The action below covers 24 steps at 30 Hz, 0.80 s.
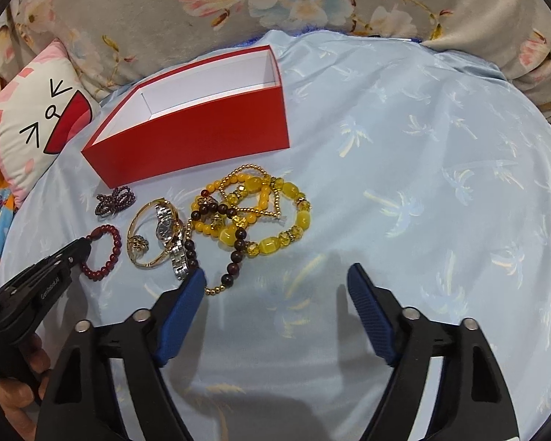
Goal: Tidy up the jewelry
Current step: 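Grasp the red bead bracelet with the left tool while the right tool grasps the black-and-gold bead bracelet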
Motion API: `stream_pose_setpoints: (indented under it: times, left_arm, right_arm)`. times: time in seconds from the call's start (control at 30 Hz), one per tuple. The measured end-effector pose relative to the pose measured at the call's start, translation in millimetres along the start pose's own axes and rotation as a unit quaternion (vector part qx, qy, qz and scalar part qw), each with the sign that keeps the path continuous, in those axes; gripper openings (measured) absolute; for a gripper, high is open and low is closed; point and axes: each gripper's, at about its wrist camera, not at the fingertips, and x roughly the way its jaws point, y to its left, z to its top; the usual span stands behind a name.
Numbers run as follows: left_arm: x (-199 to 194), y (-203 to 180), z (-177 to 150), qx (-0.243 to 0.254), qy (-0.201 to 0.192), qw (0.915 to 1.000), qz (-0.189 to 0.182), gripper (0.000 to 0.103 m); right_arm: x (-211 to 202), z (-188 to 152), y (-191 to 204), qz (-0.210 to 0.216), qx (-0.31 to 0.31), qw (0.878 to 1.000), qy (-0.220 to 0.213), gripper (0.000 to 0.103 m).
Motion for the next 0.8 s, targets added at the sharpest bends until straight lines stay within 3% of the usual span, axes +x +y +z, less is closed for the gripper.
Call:
stream_pose_setpoints:
  times: [0.07,0.17,0.33,0.6,0.8]
  left_arm:
    - [-0.3,-0.7,-0.4,0.0,0.0,1.0,0.0,0.007]
    - [-1.2,-0.4,-1.3,-0.004,-0.001,1.0,-0.004,0.008]
    - [-1.2,0.1,-1.1,-0.006,0.0,1.0,-0.006,0.008]
    - [-1.0,0.9,-0.9,-0.006,0.0,1.0,-0.007,0.008]
    - [-1.4,0.5,-0.9,-0.006,0.0,1.0,-0.006,0.008]
  right_arm:
    - [5.2,1.4,3.5,0.004,-0.005,1.0,0.009,0.052]
    - [13.6,2.7,9.5,0.011,-0.009,1.0,0.022,0.04]
    - [19.2,5.9,16.8,0.013,-0.013,1.0,0.02,0.037]
    - [22.1,8.5,14.1,-0.006,-0.011,1.0,0.017,0.009]
    - [15.0,5.5,5.1,0.005,0.004,1.0,0.017,0.008]
